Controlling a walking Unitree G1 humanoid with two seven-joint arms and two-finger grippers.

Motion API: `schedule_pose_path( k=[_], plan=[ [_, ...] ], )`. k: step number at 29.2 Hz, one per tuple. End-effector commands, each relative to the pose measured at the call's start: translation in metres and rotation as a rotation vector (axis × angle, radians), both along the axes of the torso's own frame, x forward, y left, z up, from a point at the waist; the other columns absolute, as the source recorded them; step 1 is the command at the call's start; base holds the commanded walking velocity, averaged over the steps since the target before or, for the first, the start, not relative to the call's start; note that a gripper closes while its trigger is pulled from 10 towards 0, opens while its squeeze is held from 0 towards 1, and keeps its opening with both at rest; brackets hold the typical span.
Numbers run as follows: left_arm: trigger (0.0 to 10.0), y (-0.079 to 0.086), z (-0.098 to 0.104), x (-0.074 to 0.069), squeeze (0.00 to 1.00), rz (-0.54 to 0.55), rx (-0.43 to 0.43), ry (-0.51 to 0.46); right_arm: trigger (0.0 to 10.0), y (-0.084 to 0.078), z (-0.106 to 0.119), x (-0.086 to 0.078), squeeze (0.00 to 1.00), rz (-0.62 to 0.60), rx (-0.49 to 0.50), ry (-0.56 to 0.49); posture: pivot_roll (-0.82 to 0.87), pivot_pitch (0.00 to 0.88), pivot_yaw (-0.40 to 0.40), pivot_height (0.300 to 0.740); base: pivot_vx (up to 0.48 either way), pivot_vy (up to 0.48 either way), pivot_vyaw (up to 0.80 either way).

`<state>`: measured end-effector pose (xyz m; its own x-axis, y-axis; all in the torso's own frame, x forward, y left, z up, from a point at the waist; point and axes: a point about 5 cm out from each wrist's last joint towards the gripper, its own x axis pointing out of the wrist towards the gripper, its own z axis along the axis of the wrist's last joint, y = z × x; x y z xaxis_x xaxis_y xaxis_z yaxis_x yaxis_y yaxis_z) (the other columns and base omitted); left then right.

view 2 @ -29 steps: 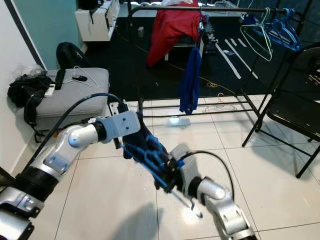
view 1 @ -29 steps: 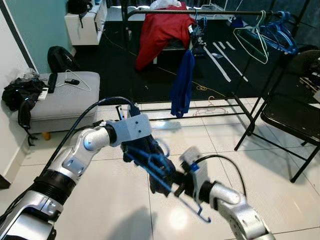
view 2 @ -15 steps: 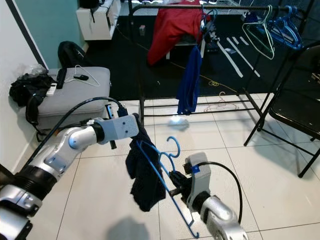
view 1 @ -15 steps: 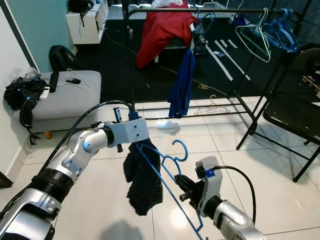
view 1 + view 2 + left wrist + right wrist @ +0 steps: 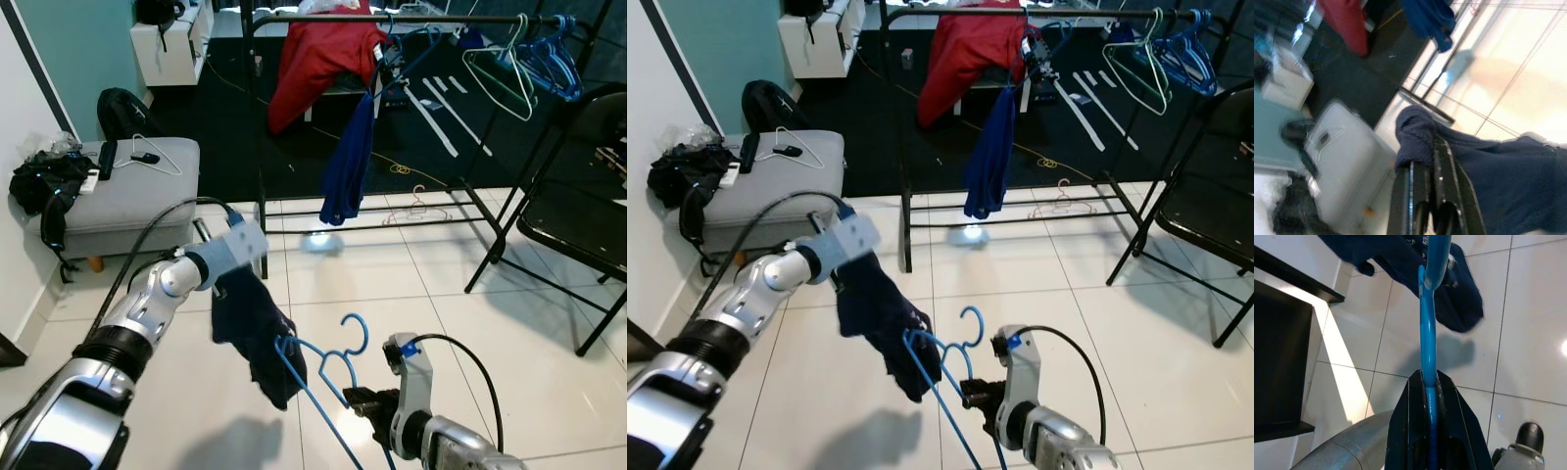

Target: Hang hanger

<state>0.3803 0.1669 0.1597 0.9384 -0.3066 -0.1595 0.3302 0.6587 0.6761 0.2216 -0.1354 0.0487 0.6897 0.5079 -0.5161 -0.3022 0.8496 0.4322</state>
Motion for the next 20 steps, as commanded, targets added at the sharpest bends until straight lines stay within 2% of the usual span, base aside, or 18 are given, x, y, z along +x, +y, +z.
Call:
schedule_pose_path(
  k=[1, 2, 6, 7, 8, 10, 12, 13, 15, 16, 18, 19, 20],
  plan=[
    [10.0, 0.005, 0.000, 0.003, 0.00, 0.053, -0.045, 0.015, 10.0, 0.000, -0.004, -0.001, 0.00, -0.005, -0.005, 0.030, -0.05, 0.086, 0.021, 0.740, 0.000, 0.000, 0.00],
    [10.0, 0.013, -0.006, 0.004, 0.00, 0.135, -0.084, 0.046, 10.0, 0.002, -0.009, -0.002, 0.00, -0.013, 0.011, 0.077, -0.05, 0.081, 0.018, 0.740, 0.000, 0.000, 0.00],
    [10.0, 0.013, -0.006, 0.004, 0.00, 0.135, -0.084, 0.046, 10.0, 0.002, -0.009, -0.002, 0.00, -0.013, 0.011, 0.077, -0.05, 0.081, 0.018, 0.740, 0.000, 0.000, 0.00],
    [10.0, 0.020, -0.011, 0.005, 0.00, 0.206, -0.119, 0.070, 10.0, 0.000, -0.011, -0.002, 0.00, -0.005, -0.051, 0.061, -0.05, 0.076, 0.016, 0.740, 0.000, 0.000, 0.00],
    [10.0, 0.020, -0.011, 0.005, 0.00, 0.206, -0.119, 0.070, 10.0, 0.000, -0.011, -0.002, 0.00, -0.005, -0.051, 0.061, -0.05, 0.076, 0.016, 0.740, 0.000, 0.000, 0.00],
    [10.0, 0.003, -0.021, -0.001, 0.00, -0.020, 0.094, 0.046, 10.0, -0.007, 0.023, 0.021, 0.00, -0.155, -0.025, -0.229, -0.05, 0.064, 0.011, 0.740, 0.000, 0.000, 0.00],
    [10.0, 0.003, -0.021, -0.001, 0.00, -0.020, 0.094, 0.046, 10.0, -0.007, 0.023, 0.021, 0.00, -0.155, -0.025, -0.229, -0.05, 0.064, 0.011, 0.740, 0.000, 0.000, 0.00],
    [10.0, -0.002, -0.028, -0.007, 0.00, -0.120, 0.205, 0.048, 10.0, -0.012, 0.042, 0.031, 0.00, -0.246, 0.019, -0.341, -0.05, 0.062, 0.014, 0.740, 0.000, 0.000, 0.00],
    [10.0, -0.002, -0.028, -0.007, 0.00, -0.120, 0.205, 0.048, 10.0, -0.012, 0.042, 0.031, 0.00, -0.246, 0.019, -0.341, -0.05, 0.062, 0.014, 0.740, 0.000, 0.000, 0.00],
    [10.0, -0.004, -0.035, -0.011, 0.00, -0.177, 0.288, 0.054, 10.0, -0.015, 0.054, 0.037, 0.00, -0.310, 0.061, -0.393, -0.06, 0.059, 0.014, 0.740, 0.000, 0.000, 0.00],
    [10.0, -0.004, -0.035, -0.011, 0.00, -0.177, 0.288, 0.054, 10.0, -0.015, 0.054, 0.037, 0.00, -0.310, 0.061, -0.393, -0.06, 0.059, 0.014, 0.740, 0.000, 0.000, 0.00],
    [10.0, -0.003, -0.039, -0.013, 0.00, -0.204, 0.356, 0.047, 10.0, -0.016, 0.061, 0.042, 0.00, -0.341, 0.099, -0.410, -0.05, 0.058, 0.015, 0.740, 0.000, 0.000, 0.00],
    [10.0, -0.003, -0.039, -0.013, 0.00, -0.204, 0.356, 0.047, 10.0, -0.016, 0.061, 0.042, 0.00, -0.341, 0.099, -0.410, -0.05, 0.058, 0.015, 0.740, 0.000, 0.000, 0.00]
  ],
)
